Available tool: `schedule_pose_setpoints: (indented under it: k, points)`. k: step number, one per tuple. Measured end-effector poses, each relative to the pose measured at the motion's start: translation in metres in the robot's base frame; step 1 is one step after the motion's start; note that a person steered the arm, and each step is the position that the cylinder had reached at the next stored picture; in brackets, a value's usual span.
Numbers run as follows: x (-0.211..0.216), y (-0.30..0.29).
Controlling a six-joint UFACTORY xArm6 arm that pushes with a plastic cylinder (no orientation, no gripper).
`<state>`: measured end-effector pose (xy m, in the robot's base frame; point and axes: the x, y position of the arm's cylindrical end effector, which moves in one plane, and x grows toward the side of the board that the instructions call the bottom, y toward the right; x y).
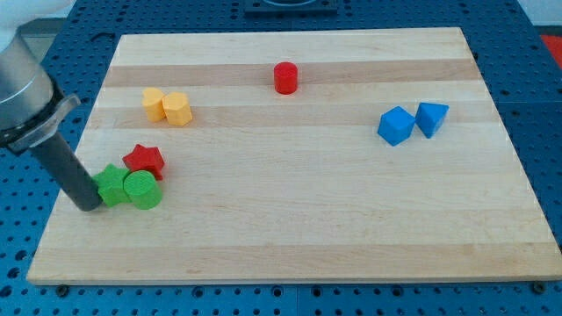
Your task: Slide the green circle to the top center
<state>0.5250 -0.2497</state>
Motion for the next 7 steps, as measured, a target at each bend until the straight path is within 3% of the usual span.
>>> schedule_pose_setpoints:
  k: [4,7]
  points:
    - [-0.004,0.133]
    - [0.003,0.19]
